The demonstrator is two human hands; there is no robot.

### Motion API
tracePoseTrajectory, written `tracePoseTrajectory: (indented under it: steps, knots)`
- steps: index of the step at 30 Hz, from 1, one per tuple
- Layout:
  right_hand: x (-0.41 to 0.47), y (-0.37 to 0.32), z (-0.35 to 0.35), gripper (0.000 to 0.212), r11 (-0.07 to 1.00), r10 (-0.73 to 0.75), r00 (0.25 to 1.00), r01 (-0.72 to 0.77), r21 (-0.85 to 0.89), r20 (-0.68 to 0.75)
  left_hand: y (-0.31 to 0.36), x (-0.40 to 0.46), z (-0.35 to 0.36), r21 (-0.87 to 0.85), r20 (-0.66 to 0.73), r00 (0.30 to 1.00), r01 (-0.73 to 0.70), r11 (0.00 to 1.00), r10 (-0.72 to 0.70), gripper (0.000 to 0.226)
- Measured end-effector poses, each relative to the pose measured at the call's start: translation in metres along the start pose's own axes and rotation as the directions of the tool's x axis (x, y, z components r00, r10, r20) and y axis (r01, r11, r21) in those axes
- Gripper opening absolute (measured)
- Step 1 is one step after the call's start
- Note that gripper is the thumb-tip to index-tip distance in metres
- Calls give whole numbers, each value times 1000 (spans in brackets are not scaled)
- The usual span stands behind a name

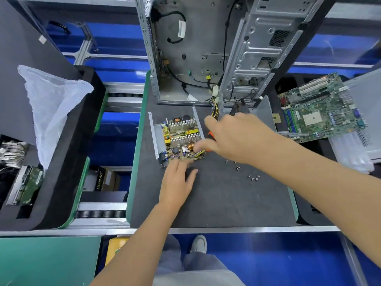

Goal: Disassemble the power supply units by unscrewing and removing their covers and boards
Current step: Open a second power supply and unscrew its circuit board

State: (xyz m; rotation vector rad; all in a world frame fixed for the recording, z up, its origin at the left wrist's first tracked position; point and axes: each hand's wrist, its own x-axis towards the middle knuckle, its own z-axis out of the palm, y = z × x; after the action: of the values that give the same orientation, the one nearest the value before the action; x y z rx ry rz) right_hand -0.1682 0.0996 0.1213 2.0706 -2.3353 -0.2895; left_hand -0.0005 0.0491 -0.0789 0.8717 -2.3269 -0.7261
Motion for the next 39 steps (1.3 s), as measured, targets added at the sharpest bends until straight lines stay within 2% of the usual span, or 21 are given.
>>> tracePoseTrajectory:
  steps: [2, 4, 5, 8, 10, 12, 14, 16, 18, 20, 22, 24, 26, 28, 34, 39]
  knots:
    - [2, -7, -4, 58, 986, -49, 997, 39, -161, -59, -13, -7, 5, 128, 11, 999, -52, 990, 51, 30]
    - [4, -8, -2, 39, 987, -105, 994, 98, -129, -41, -20, -10, 9, 214, 3, 998, -66, 975, 66, 35]
    - [5, -6, -1, 33, 991, -127, 992, 126, -53, -10, -21, -10, 9, 234, 0, 998, -61, 970, 63, 36]
    - [1, -2, -4, 37, 984, -137, 989, 130, 119, 49, -21, -10, 10, 248, 9, 999, -51, 967, 50, 37]
    - [-1, -2, -6, 47, 995, -49, 998, 44, 93, 51, -21, -10, 10, 254, 16, 999, -49, 966, 46, 37]
    - [-1, -2, -5, 64, 999, 42, 996, -40, -22, 83, -21, -10, 11, 260, 18, 999, -49, 964, 46, 36]
    - [0, -4, -1, 51, 994, 6, 1000, -3, -106, 30, -21, -9, 10, 260, 26, 999, -53, 964, 48, 35]
    - [-1, -6, 1, 34, 997, -56, 998, 56, -45, -6, -20, -9, 9, 262, 33, 998, -53, 964, 45, 34]
    - [-5, -5, 2, 37, 995, -95, 995, 95, 19, 25, -19, -8, 9, 260, 32, 998, -53, 964, 46, 34]
    - [-8, -6, 3, 41, 997, -65, 998, 64, 32, 27, -19, -8, 9, 259, 27, 999, -52, 964, 46, 33]
    - [-10, -5, 3, 50, 998, 49, 999, -48, -34, 8, -19, -8, 9, 264, 28, 999, -51, 963, 45, 33]
    - [-12, -3, 6, 51, 990, 72, 997, -69, -126, 19, -18, -8, 8, 266, 28, 998, -53, 962, 48, 33]
    - [-14, -4, 9, 35, 997, 11, 1000, -10, -82, 12, -18, -8, 8, 265, 29, 998, -56, 963, 50, 33]
    - [-17, -4, 8, 28, 1000, -13, 1000, 13, 2, 20, -17, -8, 8, 266, 30, 998, -54, 962, 48, 33]
    - [-26, -3, 12, 26, 998, 15, 1000, -15, 60, -4, -15, -8, 5, 268, 42, 999, -39, 963, 29, 32]
    - [-32, 1, 11, 27, 984, 93, 996, -94, 149, 12, -13, -7, 4, 269, 34, 999, -41, 962, 33, 31]
